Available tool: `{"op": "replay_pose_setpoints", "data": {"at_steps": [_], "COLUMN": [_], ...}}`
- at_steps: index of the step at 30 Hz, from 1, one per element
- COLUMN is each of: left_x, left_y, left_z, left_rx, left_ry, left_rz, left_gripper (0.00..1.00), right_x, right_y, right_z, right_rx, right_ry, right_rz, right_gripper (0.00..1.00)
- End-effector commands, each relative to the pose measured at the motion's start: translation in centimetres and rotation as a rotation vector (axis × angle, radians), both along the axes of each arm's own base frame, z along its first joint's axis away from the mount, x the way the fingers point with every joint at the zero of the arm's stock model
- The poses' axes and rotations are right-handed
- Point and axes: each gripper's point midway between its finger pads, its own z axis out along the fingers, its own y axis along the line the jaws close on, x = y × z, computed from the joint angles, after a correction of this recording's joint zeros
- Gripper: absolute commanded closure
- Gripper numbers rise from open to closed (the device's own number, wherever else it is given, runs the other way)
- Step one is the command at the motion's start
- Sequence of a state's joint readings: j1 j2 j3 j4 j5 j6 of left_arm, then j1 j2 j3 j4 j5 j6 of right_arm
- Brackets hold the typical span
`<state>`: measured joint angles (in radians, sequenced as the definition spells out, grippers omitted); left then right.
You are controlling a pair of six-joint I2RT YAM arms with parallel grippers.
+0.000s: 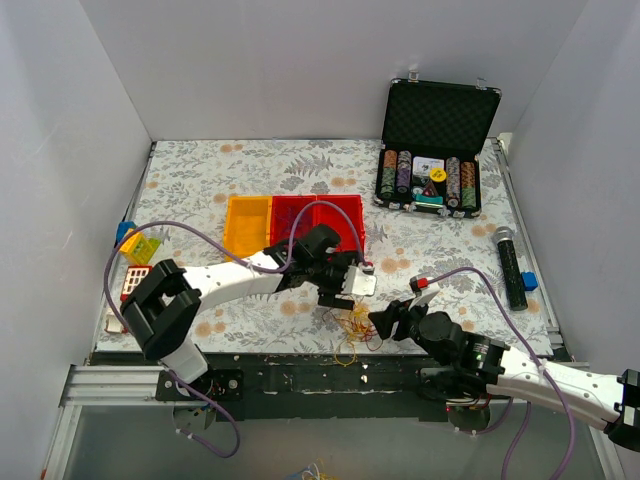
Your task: Untangle the cables
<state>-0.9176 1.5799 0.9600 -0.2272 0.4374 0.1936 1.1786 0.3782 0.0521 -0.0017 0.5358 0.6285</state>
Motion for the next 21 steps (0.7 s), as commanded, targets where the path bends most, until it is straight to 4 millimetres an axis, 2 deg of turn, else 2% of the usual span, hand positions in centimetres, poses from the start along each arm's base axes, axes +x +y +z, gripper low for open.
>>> {"op": "replay_pose_setpoints", "data": {"at_steps": [1,4,8,13,15,17,21], "left_x": [-0.2,-0.6,-1.4,-1.0,-0.8,-0.5,0.1], "left_y": [-1.5,-1.4,-0.5,-0.9,-1.5,-2.1,-2.6], "left_z": [1.2,0.4,-1.2,-1.7,-1.5,-1.1,0.4], "left_rx": [-0.009,0.034,0.117,0.13,0.121,0.104,0.075], "left_ry": [-0.037,-0.012,0.019,0.016,0.015,0.009,-0.014], "left_rz": [-0.146,-0.19,-0.246,-0.247,-0.24,-0.228,-0.201], "left_gripper": [0.32,0.45,0.46,0.47,0.55,0.7,0.91], "right_x": [0.1,0.0,0.1,0.1,0.0,0.0,0.1], "right_y": [1.0,1.0,1.0,0.9,1.0,0.9,0.8], "right_z": [2.5,2.4,2.6,2.7,2.7,2.8,2.8], "right_rx": [0.07,0.073,0.076,0.078,0.083,0.084,0.082], "right_ry": [-0.029,-0.025,-0.03,-0.034,-0.032,-0.031,-0.034], "right_rz": [0.014,0.019,0.021,0.018,0.018,0.018,0.014], "right_gripper": [0.33,0.34,0.34,0.34,0.34,0.34,0.34]}}
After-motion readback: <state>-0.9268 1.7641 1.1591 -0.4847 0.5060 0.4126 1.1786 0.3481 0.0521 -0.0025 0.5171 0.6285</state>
